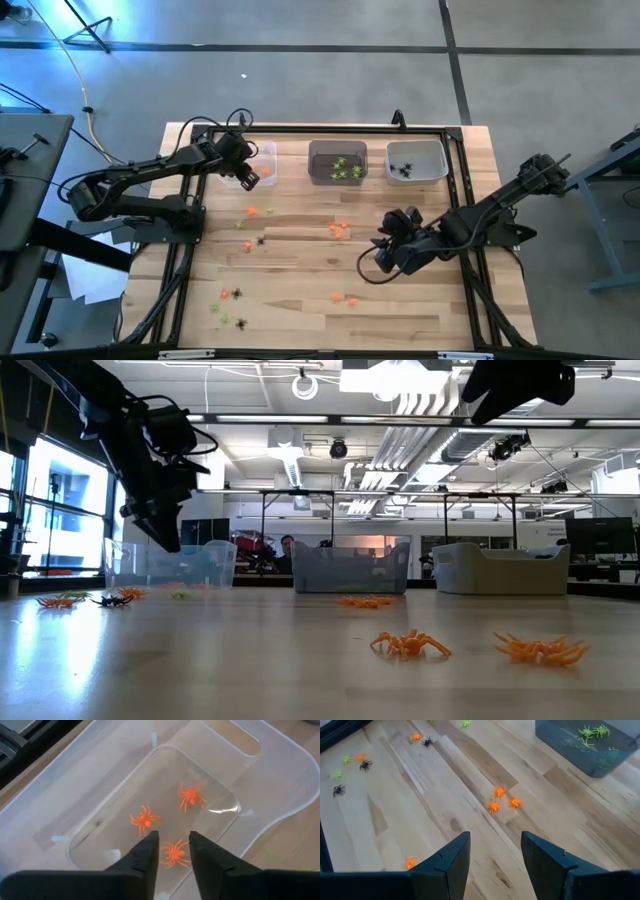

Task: Sort Halloween decoration
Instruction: Put the orange spider toy into the transparent bin

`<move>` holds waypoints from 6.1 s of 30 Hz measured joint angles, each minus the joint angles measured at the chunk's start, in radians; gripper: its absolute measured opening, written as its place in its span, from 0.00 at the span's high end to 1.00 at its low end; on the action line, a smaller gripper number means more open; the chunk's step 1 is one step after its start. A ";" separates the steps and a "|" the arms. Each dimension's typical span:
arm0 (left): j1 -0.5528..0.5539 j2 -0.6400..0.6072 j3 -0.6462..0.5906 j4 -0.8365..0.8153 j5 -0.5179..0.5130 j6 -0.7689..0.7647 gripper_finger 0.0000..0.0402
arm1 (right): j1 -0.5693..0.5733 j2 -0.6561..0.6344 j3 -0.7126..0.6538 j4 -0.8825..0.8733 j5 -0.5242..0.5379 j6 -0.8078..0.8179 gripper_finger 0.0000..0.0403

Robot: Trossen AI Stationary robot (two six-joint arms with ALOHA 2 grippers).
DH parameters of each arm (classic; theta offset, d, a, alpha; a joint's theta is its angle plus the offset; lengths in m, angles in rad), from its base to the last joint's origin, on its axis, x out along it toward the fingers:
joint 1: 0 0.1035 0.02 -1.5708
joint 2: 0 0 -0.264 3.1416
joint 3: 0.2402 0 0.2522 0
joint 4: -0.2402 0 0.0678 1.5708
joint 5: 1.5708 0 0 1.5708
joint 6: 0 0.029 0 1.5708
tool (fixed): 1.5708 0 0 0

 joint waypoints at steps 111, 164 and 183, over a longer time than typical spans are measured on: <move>-0.058 0.013 0.001 0.877 0.523 -0.284 0.65 | -0.072 -0.001 0.000 0.034 -0.212 -0.158 0.57; -0.784 0.695 0.318 0.886 0.222 0.079 0.65 | -0.072 -0.001 0.000 0.035 -0.212 -0.158 0.57; -0.736 0.818 0.406 0.789 0.172 0.055 0.65 | -0.073 -0.001 0.000 0.049 -0.212 -0.158 0.57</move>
